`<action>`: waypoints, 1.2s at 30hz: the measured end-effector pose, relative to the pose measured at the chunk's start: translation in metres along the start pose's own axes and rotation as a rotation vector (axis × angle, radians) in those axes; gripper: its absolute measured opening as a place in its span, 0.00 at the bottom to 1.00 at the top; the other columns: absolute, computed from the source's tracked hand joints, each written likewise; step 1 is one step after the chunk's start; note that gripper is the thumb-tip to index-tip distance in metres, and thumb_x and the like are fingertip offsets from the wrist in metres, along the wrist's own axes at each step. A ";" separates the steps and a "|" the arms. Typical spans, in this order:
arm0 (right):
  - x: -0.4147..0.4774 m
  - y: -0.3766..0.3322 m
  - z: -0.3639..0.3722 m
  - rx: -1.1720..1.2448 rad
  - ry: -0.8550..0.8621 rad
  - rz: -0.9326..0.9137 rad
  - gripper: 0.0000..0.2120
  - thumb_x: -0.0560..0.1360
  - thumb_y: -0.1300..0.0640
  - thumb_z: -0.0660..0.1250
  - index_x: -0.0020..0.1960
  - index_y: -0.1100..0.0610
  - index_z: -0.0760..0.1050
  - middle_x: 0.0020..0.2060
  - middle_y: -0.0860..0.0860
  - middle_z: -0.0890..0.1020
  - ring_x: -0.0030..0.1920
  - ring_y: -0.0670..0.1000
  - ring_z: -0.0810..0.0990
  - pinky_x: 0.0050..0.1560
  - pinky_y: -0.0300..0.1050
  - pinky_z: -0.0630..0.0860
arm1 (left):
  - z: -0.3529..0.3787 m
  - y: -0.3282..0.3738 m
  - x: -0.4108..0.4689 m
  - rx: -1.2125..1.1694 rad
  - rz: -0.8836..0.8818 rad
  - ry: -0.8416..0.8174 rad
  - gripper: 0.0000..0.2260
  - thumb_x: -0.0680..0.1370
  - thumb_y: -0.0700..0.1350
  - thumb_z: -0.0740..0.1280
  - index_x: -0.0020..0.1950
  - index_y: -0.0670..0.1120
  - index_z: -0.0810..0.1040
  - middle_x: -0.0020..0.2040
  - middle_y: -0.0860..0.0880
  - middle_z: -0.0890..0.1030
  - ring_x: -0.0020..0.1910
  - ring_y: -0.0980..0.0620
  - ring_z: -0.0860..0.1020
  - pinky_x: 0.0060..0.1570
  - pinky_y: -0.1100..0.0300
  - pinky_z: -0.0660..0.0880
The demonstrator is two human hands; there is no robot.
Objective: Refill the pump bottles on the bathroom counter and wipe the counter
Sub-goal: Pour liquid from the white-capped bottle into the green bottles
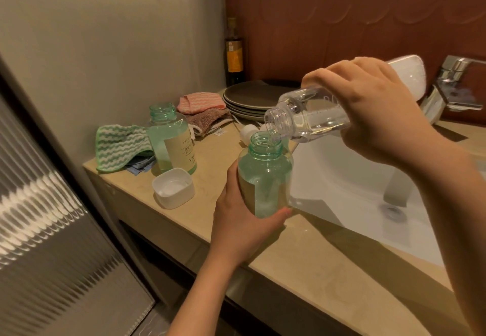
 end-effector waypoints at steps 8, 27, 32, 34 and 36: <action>0.000 -0.001 0.000 -0.013 0.012 -0.006 0.34 0.62 0.75 0.65 0.65 0.55 0.69 0.54 0.58 0.76 0.54 0.61 0.71 0.58 0.56 0.67 | 0.000 0.000 0.000 0.009 0.002 0.005 0.43 0.55 0.65 0.73 0.67 0.64 0.59 0.61 0.60 0.73 0.61 0.56 0.73 0.59 0.49 0.75; 0.000 -0.002 -0.002 -0.031 0.013 -0.004 0.32 0.63 0.75 0.65 0.64 0.56 0.69 0.54 0.59 0.76 0.54 0.62 0.71 0.58 0.56 0.67 | -0.001 0.001 0.000 0.007 0.014 0.002 0.42 0.55 0.63 0.73 0.66 0.65 0.59 0.61 0.62 0.73 0.60 0.58 0.73 0.59 0.50 0.75; 0.000 -0.002 -0.002 -0.042 0.023 -0.002 0.32 0.63 0.75 0.65 0.64 0.55 0.69 0.53 0.58 0.76 0.53 0.61 0.71 0.57 0.55 0.67 | -0.001 0.001 0.000 0.009 0.014 -0.002 0.43 0.55 0.64 0.73 0.66 0.65 0.58 0.61 0.63 0.73 0.60 0.59 0.72 0.59 0.51 0.75; 0.000 -0.002 -0.002 -0.045 0.025 -0.006 0.32 0.63 0.75 0.65 0.64 0.55 0.69 0.53 0.58 0.76 0.53 0.61 0.71 0.57 0.55 0.67 | -0.001 0.001 0.000 0.009 0.016 -0.004 0.42 0.55 0.64 0.73 0.66 0.65 0.58 0.60 0.64 0.72 0.59 0.60 0.72 0.59 0.51 0.75; 0.000 -0.003 -0.001 -0.045 0.026 -0.008 0.32 0.63 0.75 0.65 0.64 0.55 0.69 0.53 0.58 0.76 0.53 0.61 0.71 0.57 0.56 0.67 | -0.001 0.001 0.000 0.006 0.011 -0.007 0.42 0.55 0.64 0.73 0.66 0.65 0.58 0.60 0.63 0.72 0.60 0.59 0.72 0.59 0.51 0.75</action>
Point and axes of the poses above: each hand's wrist, its own x-axis towards the middle knuckle, its own z-axis out of the palm, y = z × x, the point moved 2 cm from there along x, towards the middle knuckle
